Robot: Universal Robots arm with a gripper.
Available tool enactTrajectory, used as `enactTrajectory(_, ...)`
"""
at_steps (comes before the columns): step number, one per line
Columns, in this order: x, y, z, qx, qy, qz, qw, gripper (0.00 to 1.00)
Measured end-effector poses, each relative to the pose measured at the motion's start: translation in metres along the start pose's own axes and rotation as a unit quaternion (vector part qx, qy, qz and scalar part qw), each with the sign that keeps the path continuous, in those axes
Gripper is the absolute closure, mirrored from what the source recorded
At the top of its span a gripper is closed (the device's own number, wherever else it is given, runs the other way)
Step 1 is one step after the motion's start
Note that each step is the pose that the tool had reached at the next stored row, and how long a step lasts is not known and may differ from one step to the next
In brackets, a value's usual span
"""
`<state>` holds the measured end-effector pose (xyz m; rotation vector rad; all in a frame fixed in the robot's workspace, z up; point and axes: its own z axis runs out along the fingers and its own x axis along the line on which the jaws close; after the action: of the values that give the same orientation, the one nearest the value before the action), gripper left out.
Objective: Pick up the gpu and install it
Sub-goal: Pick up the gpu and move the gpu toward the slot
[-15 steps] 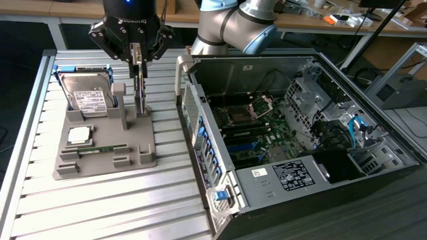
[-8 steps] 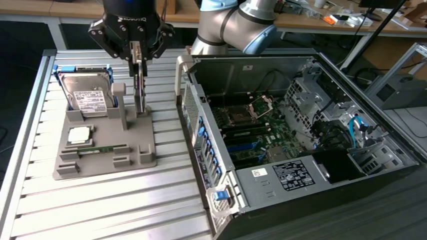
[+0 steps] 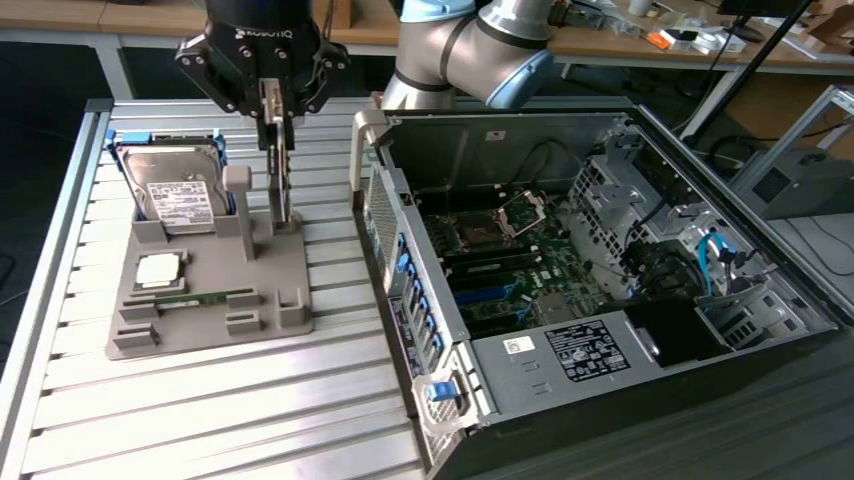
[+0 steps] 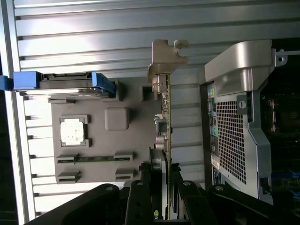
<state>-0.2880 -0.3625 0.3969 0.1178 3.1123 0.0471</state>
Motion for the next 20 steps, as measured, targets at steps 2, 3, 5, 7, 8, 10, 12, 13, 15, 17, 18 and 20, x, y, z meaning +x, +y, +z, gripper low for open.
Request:
enactTrajectory(2,0.0000,0.0000,-0.0009,0.0000,0.0000,0.000,1.0000,0.73)
enactTrajectory(3,-0.0001,0.0000,-0.0012,0.0000,0.0000,0.000,1.0000,0.73)
enactTrajectory(5,-0.0001,0.0001,-0.0021,0.0000,0.0000,0.000,1.0000,0.73)
enactTrajectory(7,-0.0001,0.0001,-0.0029,0.0000,0.0000,0.000,1.0000,0.73)
enactTrajectory(8,-0.0001,0.0001,-0.0036,0.0000,0.0000,0.000,1.0000,0.73)
enactTrajectory(10,-0.0001,0.0001,-0.0044,0.0000,0.0000,0.000,1.0000,0.73)
enactTrajectory(12,-0.0002,0.0002,-0.0058,0.0000,0.0000,0.000,1.0000,0.73)
enactTrajectory(13,-0.0002,0.0002,-0.0062,0.0000,0.0000,0.000,1.0000,0.73)
enactTrajectory(15,-0.0002,0.0002,-0.0073,0.0000,0.0000,0.000,1.0000,0.73)
enactTrajectory(17,-0.0002,0.0003,-0.0082,0.0000,0.0000,0.000,1.0000,0.73)
enactTrajectory(18,-0.0002,0.0003,-0.0087,0.0000,0.0000,0.000,1.0000,0.73)
enactTrajectory(20,-0.0003,0.0003,-0.0102,0.0000,0.0000,0.000,1.0000,0.73)
